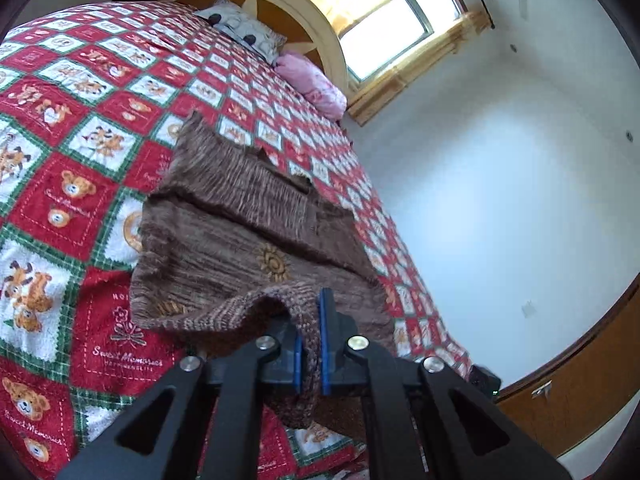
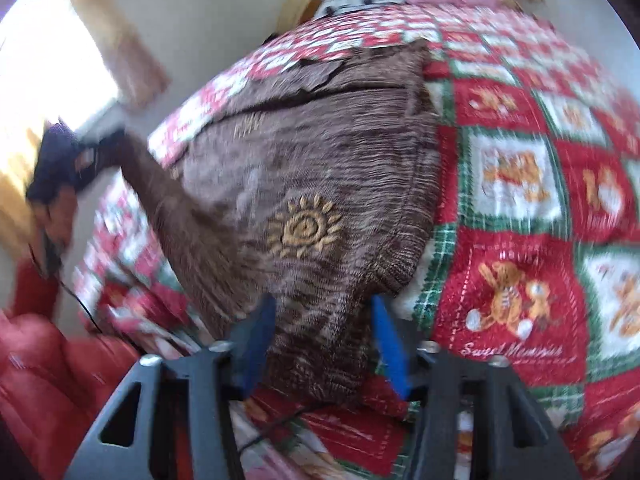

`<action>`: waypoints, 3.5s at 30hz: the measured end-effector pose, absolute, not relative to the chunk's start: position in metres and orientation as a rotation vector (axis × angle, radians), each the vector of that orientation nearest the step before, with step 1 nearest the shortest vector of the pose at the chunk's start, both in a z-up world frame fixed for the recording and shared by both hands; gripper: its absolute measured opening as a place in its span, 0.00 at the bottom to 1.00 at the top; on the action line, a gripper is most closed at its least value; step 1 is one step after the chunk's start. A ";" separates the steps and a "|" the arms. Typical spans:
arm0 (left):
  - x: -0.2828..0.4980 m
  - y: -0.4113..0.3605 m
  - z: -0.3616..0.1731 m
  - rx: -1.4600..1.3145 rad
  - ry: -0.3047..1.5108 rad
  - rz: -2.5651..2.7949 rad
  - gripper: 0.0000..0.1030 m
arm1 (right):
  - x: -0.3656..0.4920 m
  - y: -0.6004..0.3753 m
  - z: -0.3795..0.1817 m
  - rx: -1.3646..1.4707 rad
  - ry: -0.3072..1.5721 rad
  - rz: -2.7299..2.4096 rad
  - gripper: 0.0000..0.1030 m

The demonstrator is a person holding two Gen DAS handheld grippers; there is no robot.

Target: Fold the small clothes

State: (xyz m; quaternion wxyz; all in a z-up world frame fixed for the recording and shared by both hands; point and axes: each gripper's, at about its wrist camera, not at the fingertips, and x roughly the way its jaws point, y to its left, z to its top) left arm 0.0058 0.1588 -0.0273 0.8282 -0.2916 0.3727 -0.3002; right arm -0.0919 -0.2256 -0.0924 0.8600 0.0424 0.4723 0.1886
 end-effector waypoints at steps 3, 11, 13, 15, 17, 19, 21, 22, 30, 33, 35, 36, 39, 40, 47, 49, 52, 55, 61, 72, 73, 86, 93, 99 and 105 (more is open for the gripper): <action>0.004 0.152 -0.033 -0.578 0.812 -0.646 0.06 | -0.088 -0.229 -0.092 0.092 1.010 0.374 0.08; 0.044 0.165 -0.017 -0.604 0.831 -0.597 0.06 | -0.027 -0.272 -0.072 0.471 0.979 0.458 0.06; 0.067 0.170 -0.022 -0.610 0.864 -0.539 0.06 | 0.002 -0.297 -0.070 0.628 0.928 0.445 0.06; 0.090 0.174 -0.035 -0.622 0.916 -0.467 0.06 | 0.025 -0.317 -0.076 0.724 0.900 0.388 0.06; 0.111 0.176 -0.051 -0.594 0.972 -0.400 0.06 | 0.044 -0.333 -0.088 0.758 0.909 0.264 0.07; 0.123 0.179 -0.063 -0.559 1.010 -0.346 0.11 | 0.049 -0.340 -0.095 0.801 0.922 0.223 0.20; 0.126 0.184 -0.069 -0.529 1.026 -0.332 0.19 | 0.043 -0.342 -0.093 0.808 0.873 0.218 0.54; 0.126 0.187 -0.069 -0.514 1.025 -0.334 0.28 | 0.038 -0.340 -0.089 0.774 0.849 0.207 0.76; 0.103 0.219 -0.057 -0.305 0.915 -0.271 0.40 | 0.001 -0.271 -0.046 0.147 0.844 0.269 0.71; 0.093 0.230 -0.059 -0.217 0.887 -0.246 0.40 | -0.003 -0.264 -0.059 0.279 0.927 0.393 0.66; 0.089 0.232 -0.062 -0.210 0.895 -0.270 0.40 | -0.001 -0.259 -0.072 0.375 0.976 0.439 0.66; 0.087 0.231 -0.065 -0.210 0.909 -0.298 0.40 | 0.002 -0.256 -0.080 0.405 1.002 0.456 0.66; 0.082 0.216 -0.068 -0.159 0.925 -0.341 0.40 | 0.022 -0.247 -0.095 0.475 1.058 0.511 0.66; 0.083 0.208 -0.069 -0.129 0.929 -0.344 0.40 | 0.033 -0.246 -0.097 0.507 1.076 0.533 0.66; 0.107 0.167 -0.070 -0.001 0.935 -0.389 0.40 | 0.076 -0.293 -0.058 0.661 0.815 0.368 0.67; 0.111 0.163 -0.072 -0.009 0.941 -0.392 0.40 | 0.073 -0.301 -0.061 0.656 0.814 0.317 0.67; 0.111 0.165 -0.075 -0.015 0.940 -0.409 0.40 | 0.053 -0.305 -0.065 0.659 0.797 0.319 0.67; 0.113 0.166 -0.078 -0.013 0.942 -0.400 0.41 | 0.030 -0.306 -0.054 0.542 0.734 0.252 0.67; 0.116 0.162 -0.080 -0.018 0.947 -0.406 0.41 | 0.011 -0.253 -0.041 -0.026 0.757 0.229 0.66; 0.122 0.155 -0.072 -0.089 0.934 -0.418 0.41 | 0.049 -0.179 -0.075 -0.511 0.825 0.373 0.56; 0.121 0.157 -0.070 -0.089 0.928 -0.425 0.41 | 0.059 -0.184 -0.072 -0.478 0.842 0.375 0.49; 0.126 0.186 -0.057 -0.128 0.900 -0.386 0.41 | 0.144 -0.267 -0.039 0.075 0.817 0.218 0.49; 0.132 0.188 -0.061 -0.117 0.911 -0.419 0.41 | 0.108 -0.284 -0.052 0.201 0.798 0.201 0.50; 0.114 0.168 -0.057 0.147 0.893 -0.478 0.41 | 0.103 -0.275 -0.063 0.243 0.795 0.216 0.50; 0.074 0.142 -0.056 0.565 0.777 -0.627 0.73 | 0.101 -0.270 -0.064 0.271 0.799 0.225 0.50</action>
